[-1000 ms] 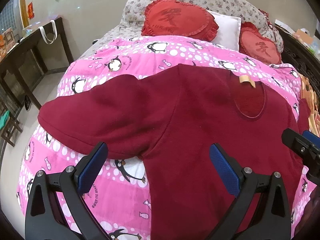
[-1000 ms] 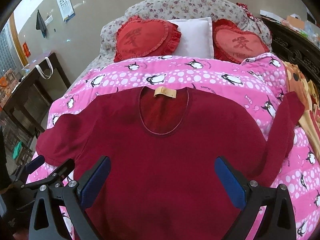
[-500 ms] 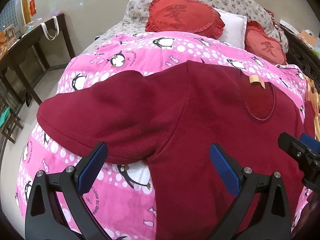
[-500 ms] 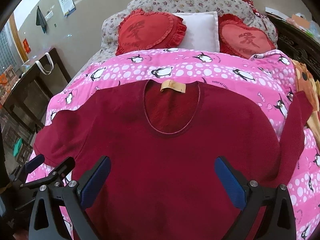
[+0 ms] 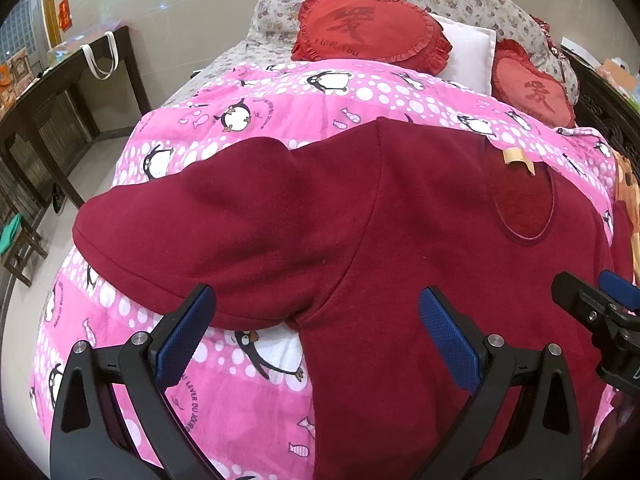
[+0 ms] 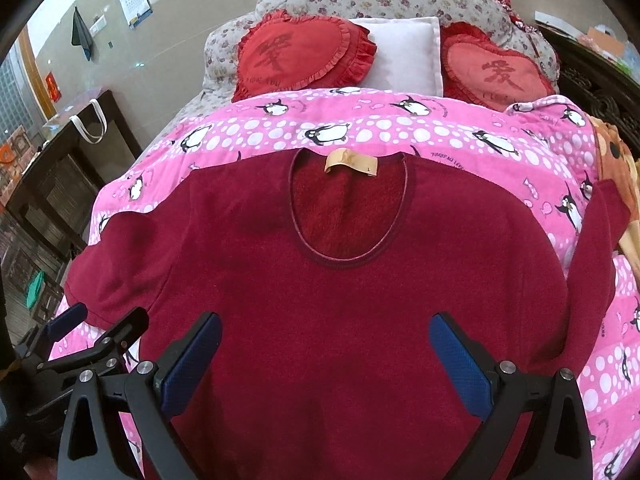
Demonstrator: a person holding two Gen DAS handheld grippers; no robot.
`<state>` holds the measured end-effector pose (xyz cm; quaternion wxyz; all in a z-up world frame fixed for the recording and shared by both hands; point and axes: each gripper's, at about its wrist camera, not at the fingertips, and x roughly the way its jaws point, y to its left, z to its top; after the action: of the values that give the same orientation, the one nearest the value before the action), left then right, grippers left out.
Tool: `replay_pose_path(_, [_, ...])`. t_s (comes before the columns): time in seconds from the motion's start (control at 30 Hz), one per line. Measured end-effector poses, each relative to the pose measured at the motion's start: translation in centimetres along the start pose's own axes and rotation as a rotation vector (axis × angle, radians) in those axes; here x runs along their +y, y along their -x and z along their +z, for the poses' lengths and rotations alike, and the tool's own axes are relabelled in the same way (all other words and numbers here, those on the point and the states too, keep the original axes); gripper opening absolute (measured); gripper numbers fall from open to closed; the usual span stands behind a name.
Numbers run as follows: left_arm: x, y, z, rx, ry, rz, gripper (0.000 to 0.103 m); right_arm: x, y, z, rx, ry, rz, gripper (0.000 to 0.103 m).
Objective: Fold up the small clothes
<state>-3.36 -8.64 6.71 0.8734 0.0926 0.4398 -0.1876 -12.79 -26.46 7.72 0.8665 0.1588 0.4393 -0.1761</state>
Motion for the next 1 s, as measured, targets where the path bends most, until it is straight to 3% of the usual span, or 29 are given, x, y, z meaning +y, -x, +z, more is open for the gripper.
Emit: replay_pose_path(1.0, [0.35, -0.27, 0.23, 0.008, 0.009, 0.004, 0.102, 0.16, -0.84, 0.01, 0.018, 0.007, 0.004, 0.103])
